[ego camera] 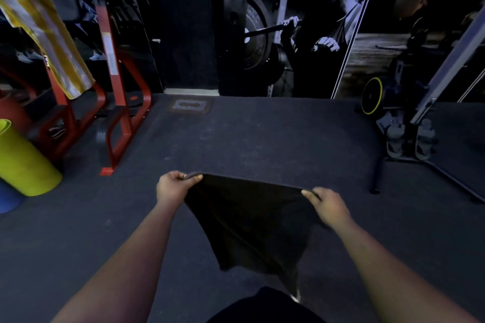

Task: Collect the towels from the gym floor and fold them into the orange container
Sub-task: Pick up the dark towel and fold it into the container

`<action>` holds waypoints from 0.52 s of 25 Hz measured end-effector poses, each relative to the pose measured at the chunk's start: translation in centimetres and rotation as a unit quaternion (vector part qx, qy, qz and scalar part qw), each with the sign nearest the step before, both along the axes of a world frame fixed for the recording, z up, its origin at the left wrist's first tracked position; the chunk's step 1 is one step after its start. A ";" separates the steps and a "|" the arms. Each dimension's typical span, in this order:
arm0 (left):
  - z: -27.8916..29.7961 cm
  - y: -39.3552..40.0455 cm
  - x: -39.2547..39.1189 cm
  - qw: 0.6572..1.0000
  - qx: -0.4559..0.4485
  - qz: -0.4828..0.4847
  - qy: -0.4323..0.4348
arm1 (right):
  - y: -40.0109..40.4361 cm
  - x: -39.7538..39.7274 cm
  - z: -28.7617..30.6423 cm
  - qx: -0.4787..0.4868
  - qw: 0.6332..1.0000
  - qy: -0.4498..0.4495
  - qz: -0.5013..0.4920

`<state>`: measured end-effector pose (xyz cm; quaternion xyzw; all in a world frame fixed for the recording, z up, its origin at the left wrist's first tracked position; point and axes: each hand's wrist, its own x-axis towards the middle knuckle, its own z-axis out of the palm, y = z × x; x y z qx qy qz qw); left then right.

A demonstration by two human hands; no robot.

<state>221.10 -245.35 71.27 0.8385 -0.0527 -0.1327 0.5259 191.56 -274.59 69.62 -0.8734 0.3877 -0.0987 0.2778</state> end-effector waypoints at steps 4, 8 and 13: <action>0.0 -2.5 -1.9 0.974 -0.168 0.008 0.155 | 2.1 2.2 1.7 0.264 0.950 -0.157 -0.065; 0.8 -4.8 -5.2 0.934 -0.298 -0.098 0.171 | 3.9 3.3 4.3 0.411 0.865 -0.287 -0.007; 1.0 -6.1 -6.7 0.920 -0.330 -0.161 0.140 | 4.5 4.1 4.5 0.229 0.946 -0.176 0.148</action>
